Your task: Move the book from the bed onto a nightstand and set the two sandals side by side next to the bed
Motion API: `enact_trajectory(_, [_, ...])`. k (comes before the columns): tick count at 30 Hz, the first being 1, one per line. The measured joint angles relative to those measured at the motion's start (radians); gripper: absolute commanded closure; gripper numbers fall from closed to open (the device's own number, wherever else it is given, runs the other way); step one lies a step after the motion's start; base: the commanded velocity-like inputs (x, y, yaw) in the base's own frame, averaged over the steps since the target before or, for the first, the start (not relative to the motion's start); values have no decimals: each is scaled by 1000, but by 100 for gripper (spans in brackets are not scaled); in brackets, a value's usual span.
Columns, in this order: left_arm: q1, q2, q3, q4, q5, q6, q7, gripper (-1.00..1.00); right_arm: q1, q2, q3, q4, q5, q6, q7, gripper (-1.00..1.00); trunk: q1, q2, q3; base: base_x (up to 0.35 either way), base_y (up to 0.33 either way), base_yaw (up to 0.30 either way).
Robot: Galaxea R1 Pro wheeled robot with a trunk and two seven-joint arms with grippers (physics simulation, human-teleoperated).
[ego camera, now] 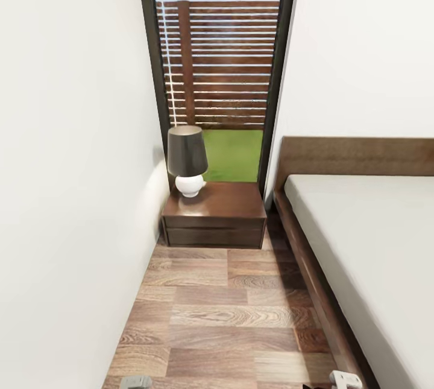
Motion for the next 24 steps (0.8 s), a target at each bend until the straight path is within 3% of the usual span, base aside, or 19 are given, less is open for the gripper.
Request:
enact_trajectory(5, [0, 0, 0, 0, 0, 0, 0, -100, 0, 0, 0, 16, 0, -3, 0, -100, -19, 35, 16, 0, 0, 0])
enact_trajectory(10, [0, 0, 0, 0, 0, 0, 0, -100, 0, 0, 1, 136, 2, -5, 1, -100, -38, 70, 31, 0, 0, 0])
enact_trajectory(16, [0, 0, 0, 0, 0, 0, 0, -100, 1, 1, 0, 211, 4, 0, 3, -100, -61, 112, 50, 0, 0, 0])
enact_trajectory(24, [0, 0, 0, 0, 0, 0, 0, -100, 1, 1, 0, 229, 4, 1, 3, -100, -92, 168, 75, 0, 0, 0])
